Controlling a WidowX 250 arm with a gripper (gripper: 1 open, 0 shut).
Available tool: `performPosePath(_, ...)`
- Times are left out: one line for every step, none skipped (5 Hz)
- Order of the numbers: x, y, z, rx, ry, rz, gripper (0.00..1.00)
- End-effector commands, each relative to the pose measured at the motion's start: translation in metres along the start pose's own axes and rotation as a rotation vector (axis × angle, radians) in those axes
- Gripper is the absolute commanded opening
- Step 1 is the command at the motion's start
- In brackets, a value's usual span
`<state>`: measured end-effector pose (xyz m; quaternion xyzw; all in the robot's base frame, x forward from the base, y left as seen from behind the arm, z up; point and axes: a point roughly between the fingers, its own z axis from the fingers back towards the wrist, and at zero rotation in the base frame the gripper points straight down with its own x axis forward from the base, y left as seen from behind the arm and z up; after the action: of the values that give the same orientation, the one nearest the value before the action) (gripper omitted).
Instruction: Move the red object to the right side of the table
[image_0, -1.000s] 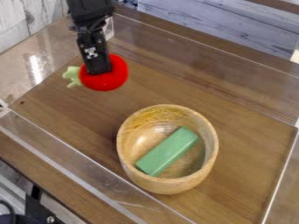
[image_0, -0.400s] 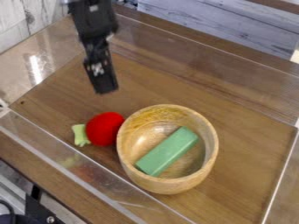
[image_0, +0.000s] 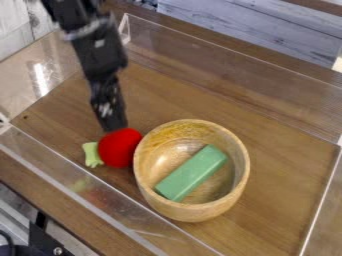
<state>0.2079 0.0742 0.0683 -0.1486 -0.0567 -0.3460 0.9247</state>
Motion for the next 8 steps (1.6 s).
performPosePath(-0.002, 0.008, -0.012, 0.004, -0.010, -0.035, 1.00)
performPosePath(-0.002, 0.015, -0.027, -0.010, -0.005, -0.064, 1.00)
performPosePath(0.001, 0.014, -0.041, -0.017, -0.012, -0.053, 1.00)
performPosePath(0.015, 0.006, -0.038, -0.002, -0.005, -0.033, 0.00)
performPosePath(0.021, 0.001, -0.039, 0.003, -0.010, -0.006, 0.00)
performPosePath(0.028, -0.006, -0.038, 0.007, -0.012, 0.026, 0.00)
performPosePath(0.032, -0.009, -0.034, 0.008, -0.008, 0.045, 0.00)
performPosePath(0.038, -0.017, -0.028, 0.006, 0.007, 0.071, 0.00)
